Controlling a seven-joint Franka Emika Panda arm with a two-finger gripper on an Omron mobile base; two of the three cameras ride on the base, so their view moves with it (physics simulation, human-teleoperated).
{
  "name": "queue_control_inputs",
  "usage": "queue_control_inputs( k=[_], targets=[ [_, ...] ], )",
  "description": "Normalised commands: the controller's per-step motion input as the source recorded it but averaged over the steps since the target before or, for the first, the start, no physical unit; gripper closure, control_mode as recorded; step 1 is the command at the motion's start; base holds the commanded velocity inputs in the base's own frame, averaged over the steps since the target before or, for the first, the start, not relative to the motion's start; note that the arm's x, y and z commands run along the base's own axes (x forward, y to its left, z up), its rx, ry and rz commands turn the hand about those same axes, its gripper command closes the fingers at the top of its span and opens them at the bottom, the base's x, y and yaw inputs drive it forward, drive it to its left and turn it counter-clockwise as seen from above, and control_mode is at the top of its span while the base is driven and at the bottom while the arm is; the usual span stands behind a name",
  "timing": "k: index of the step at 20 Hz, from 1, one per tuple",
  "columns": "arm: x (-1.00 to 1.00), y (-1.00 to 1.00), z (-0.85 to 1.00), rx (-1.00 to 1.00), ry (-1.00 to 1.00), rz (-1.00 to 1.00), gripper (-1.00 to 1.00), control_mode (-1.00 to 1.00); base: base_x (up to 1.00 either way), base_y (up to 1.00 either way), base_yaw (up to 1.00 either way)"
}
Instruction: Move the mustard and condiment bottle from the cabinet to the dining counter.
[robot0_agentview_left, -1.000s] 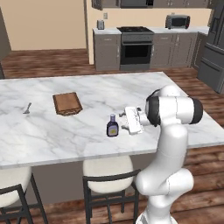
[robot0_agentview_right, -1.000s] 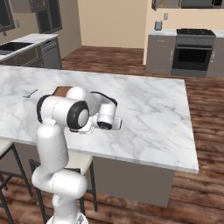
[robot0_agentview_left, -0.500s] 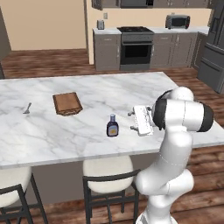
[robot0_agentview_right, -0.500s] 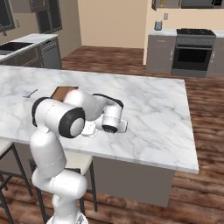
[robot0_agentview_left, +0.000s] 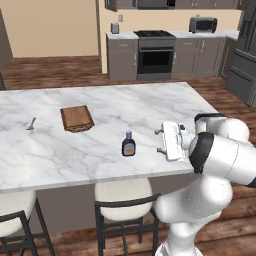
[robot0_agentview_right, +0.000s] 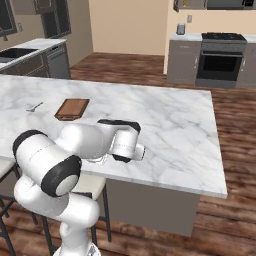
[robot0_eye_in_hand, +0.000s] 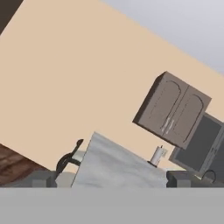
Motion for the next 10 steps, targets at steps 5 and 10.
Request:
queue_control_inputs(
  k=[5,10],
  targets=[
    [-0.74,0.0,0.66,0.05,0.0,-0.06,-1.0,-1.0,0.0,0.0,0.0],
    [-0.72,-0.02,0.71,0.06,0.01,-0.07,-1.0,-1.0,0.0,0.0,0.0]
  ],
)
